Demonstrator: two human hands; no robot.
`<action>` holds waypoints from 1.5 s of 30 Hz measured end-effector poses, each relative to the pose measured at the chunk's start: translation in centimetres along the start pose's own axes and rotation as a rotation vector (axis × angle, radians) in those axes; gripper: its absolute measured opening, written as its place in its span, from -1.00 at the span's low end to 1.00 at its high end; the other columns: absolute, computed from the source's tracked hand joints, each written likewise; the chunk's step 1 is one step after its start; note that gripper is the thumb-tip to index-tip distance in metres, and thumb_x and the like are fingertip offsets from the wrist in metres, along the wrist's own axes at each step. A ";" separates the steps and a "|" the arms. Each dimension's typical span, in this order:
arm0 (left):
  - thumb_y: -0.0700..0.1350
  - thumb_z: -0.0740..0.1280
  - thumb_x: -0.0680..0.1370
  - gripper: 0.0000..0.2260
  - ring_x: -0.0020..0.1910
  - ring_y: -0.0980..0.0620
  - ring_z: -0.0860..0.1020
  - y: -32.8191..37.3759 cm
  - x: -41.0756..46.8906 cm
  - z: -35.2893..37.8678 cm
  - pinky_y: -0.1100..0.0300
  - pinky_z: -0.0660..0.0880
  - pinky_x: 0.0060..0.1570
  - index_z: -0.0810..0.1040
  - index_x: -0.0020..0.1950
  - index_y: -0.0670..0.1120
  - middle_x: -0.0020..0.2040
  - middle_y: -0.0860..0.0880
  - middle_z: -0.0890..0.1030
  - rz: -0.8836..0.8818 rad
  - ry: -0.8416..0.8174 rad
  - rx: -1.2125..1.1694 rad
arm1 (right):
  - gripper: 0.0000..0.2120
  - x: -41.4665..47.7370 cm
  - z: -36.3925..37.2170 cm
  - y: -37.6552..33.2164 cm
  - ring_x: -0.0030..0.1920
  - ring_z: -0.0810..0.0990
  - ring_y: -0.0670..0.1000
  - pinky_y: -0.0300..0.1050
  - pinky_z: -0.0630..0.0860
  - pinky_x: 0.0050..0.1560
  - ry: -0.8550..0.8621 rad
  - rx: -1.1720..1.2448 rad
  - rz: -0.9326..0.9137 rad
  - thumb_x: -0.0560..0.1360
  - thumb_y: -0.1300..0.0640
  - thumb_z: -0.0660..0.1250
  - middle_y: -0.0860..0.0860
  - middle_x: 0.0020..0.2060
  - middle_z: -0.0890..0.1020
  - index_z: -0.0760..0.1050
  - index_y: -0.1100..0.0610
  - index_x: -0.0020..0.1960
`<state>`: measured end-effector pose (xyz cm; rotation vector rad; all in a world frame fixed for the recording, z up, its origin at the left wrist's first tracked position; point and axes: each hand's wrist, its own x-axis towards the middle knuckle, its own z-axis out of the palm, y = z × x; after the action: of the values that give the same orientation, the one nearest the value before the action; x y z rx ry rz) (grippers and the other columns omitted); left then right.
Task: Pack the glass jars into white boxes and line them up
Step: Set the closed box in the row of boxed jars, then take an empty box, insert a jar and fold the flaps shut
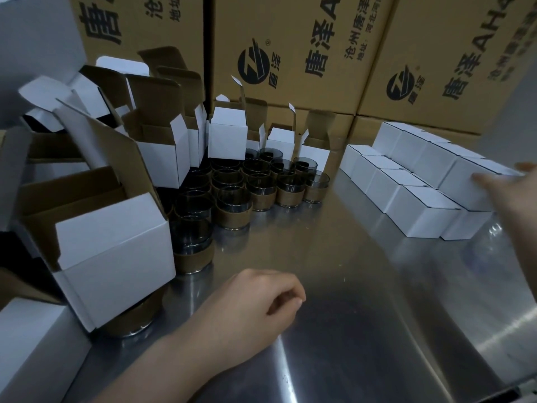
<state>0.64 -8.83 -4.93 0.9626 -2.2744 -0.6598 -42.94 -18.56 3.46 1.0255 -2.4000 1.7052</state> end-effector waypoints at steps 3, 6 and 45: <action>-0.06 0.31 0.56 -0.93 -0.19 0.20 0.53 0.0 0.0 0.0 0.35 0.41 -0.22 0.60 -0.04 0.04 -0.14 0.18 0.57 -0.004 -0.001 -0.008 | -0.37 -0.6 -0.3 0.0 0.29 0.48 0.21 0.18 0.42 0.30 -0.020 -0.035 -0.031 0.45 0.01 0.48 0.20 0.33 0.45 0.33 0.21 0.41; -0.06 0.32 0.56 -0.93 -0.20 0.21 0.52 0.0 0.0 0.0 0.33 0.42 -0.22 0.60 -0.05 0.04 -0.16 0.18 0.57 -0.011 0.002 -0.015 | -0.36 -1.2 -0.4 0.1 0.34 0.43 0.22 0.17 0.39 0.32 -0.008 -0.059 -0.075 0.46 0.02 0.48 0.20 0.36 0.42 0.31 0.20 0.43; -0.10 0.33 0.57 -0.90 -0.26 0.25 0.50 -0.8 0.6 -0.2 0.48 0.35 -0.27 0.65 -0.04 0.02 -0.29 0.18 0.54 -0.096 -0.011 -0.162 | -0.45 -20.8 21.5 -25.3 0.32 0.37 0.13 0.00 0.37 0.25 -0.909 0.028 -0.560 0.61 0.03 0.17 0.10 0.49 0.22 0.19 0.17 0.54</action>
<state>0.78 -9.88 -5.13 0.9957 -2.1563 -0.8785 -6.13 -31.28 8.03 2.5879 -2.0431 1.1954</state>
